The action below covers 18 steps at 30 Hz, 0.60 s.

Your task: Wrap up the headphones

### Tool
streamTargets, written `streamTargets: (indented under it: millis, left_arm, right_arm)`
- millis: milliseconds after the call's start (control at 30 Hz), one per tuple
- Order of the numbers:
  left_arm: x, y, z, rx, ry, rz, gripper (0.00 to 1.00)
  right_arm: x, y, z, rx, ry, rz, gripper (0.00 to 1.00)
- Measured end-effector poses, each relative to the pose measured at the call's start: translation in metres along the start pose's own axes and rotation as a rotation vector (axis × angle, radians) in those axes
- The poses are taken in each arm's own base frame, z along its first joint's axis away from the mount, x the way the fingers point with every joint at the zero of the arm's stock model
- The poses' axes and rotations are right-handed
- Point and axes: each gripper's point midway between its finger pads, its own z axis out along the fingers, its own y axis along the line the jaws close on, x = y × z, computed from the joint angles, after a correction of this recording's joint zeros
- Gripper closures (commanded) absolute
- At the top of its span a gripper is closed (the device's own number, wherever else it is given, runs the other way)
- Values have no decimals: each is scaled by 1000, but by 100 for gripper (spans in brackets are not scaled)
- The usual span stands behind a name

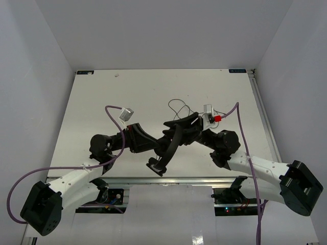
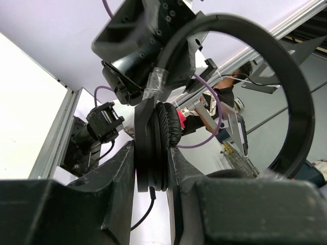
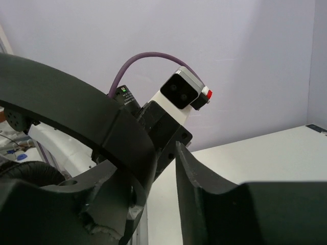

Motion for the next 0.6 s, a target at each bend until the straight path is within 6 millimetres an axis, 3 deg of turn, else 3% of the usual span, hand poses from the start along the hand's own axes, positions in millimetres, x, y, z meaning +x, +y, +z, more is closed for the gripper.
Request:
streamTargets:
  millis: [67,133,233,367,433,500,600]
  left_arm:
    - [1,4,0,-8,-5,-11,100]
    - [2,10,0,-23,-9,-22,95]
    - [3,18,0,-39,-15,-40,73]
    - [3,20,1,-38,-19,-45,24]
    - [4,20,1,-37,-13,-40,14]
    - [6,24,2,-57,-5,-35,11]
    - [-3,45,6,-185,-12,-20,5]
  right_arm:
    - [7,-2,1,-1,12,22,83]
    - [11,-4,1,5,17,45,92]
    - [13,-6,2,13,18,56,92]
    - [14,-8,2,21,18,60,92]
    - [14,-9,2,31,20,56,92]
    - [14,-11,0,49,34,46,92]
    - [17,-19,-8,121,85,25,92]
